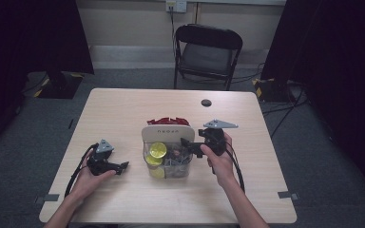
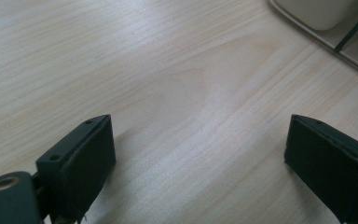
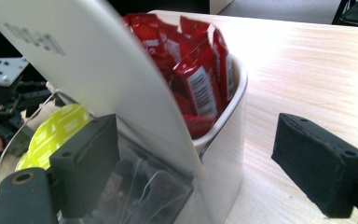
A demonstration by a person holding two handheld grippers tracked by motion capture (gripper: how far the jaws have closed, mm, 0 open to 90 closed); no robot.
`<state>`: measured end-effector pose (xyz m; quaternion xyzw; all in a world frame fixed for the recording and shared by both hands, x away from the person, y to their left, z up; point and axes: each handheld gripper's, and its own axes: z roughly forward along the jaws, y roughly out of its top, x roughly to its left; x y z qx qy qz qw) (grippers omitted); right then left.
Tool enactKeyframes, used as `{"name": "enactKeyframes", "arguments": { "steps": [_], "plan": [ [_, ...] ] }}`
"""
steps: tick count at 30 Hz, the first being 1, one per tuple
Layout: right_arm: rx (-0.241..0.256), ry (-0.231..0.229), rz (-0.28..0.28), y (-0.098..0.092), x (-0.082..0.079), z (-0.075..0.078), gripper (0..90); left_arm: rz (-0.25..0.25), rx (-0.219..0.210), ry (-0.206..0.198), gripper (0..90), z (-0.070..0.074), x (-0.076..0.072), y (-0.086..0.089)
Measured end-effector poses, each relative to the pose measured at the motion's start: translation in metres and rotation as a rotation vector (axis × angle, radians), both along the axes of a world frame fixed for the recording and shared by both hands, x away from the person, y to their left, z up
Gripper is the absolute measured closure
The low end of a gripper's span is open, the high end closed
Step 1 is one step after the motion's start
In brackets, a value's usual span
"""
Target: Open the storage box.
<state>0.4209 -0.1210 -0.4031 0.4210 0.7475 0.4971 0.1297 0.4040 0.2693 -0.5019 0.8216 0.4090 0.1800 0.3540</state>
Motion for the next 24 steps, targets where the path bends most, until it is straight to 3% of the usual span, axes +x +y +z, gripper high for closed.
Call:
{"name": "enactKeyframes", "arguments": {
  "steps": [10, 14, 19, 24],
  "plan": [
    [0.006, -0.004, -0.021, -0.003, 0.003, 0.002, 14.0, -0.007, -0.042, 0.020, 18.3, 0.004, -0.001, 0.003],
    [0.014, -0.005, -0.024, -0.004, 0.003, 0.003, 13.9, -0.018, -0.048, -0.003, 19.3, 0.011, -0.007, -0.001],
    [0.013, -0.008, -0.027, -0.005, 0.003, 0.004, 14.0, -0.034, -0.085, -0.049, 20.9, 0.022, -0.014, -0.005],
    [0.026, -0.027, -0.033, -0.010, 0.003, 0.007, 14.0, -0.060, -0.115, -0.041, 21.7, 0.029, -0.017, -0.009]
  ]
}}
